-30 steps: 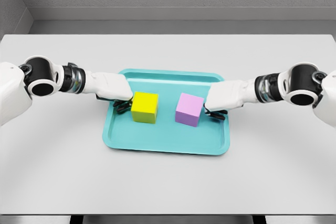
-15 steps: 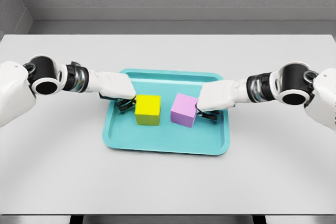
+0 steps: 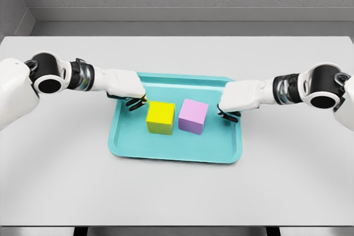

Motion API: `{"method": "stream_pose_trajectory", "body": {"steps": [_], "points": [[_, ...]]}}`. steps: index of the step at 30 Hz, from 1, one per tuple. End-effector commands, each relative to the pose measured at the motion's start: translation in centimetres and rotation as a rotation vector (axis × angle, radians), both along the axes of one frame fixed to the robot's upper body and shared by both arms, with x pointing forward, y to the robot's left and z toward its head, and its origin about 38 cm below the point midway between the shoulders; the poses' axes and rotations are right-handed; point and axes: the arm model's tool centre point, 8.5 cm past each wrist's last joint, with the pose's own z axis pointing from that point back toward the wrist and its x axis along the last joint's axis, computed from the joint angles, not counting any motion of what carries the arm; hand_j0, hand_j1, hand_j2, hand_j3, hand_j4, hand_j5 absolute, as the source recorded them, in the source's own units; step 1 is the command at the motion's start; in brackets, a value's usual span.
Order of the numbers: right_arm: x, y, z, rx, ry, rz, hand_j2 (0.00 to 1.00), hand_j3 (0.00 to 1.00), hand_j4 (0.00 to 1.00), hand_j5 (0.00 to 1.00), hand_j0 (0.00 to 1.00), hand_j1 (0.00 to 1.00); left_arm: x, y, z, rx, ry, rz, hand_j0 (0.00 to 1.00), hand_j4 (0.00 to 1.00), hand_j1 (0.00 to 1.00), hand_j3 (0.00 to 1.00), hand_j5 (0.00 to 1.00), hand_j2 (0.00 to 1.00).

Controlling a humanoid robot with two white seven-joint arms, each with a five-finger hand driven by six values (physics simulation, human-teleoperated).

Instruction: Push two cubes

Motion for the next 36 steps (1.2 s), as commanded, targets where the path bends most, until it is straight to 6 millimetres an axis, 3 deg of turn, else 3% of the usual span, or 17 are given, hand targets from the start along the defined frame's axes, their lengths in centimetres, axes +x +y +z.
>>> {"method": "stream_pose_trajectory", "body": {"steps": [1,5,7,15,36], "points": [[0.2,-0.8,-1.0,-0.023,0.024,-0.026,0.10,0.10,0.10,0.10,0.10,0.10,0.2,0.4,-0.1,-0.005,0.008,0.017,0.14,0.14,0.14,0.14,0.14,0.14],[0.5,-1.0,-2.0,-0.036,0.046,-0.041,0.10,0.10,0.10,0.10,0.10,0.10,0.3,0.5,0.6,-0.020,0.006,0.020,0.14,0.14,0.14,0.14,0.14,0.14],[0.5,-0.5,-2.1,-0.029,0.046,-0.034,0.10,0.10,0.10,0.10,0.10,0.10,-0.3,1.3,1.2,-0.046,0.018,0.019,0.21,0.21,0.21,0.21,0.21,0.21],[0.5,1.6,-2.0,-0.006,0.045,0.003,0.10,0.10,0.10,0.10,0.10,0.10,-0.7,1.6,1.6,-0.057,0.020,0.013,0.05,0.05,0.05,0.05,0.05,0.05],[0.6,3.6,-1.6,0.001,0.029,0.046,0.10,0.10,0.10,0.10,0.10,0.10,-0.8,1.5,1.4,-0.058,0.025,0.011,0.05,0.05,0.05,0.05,0.05,0.05]]}}
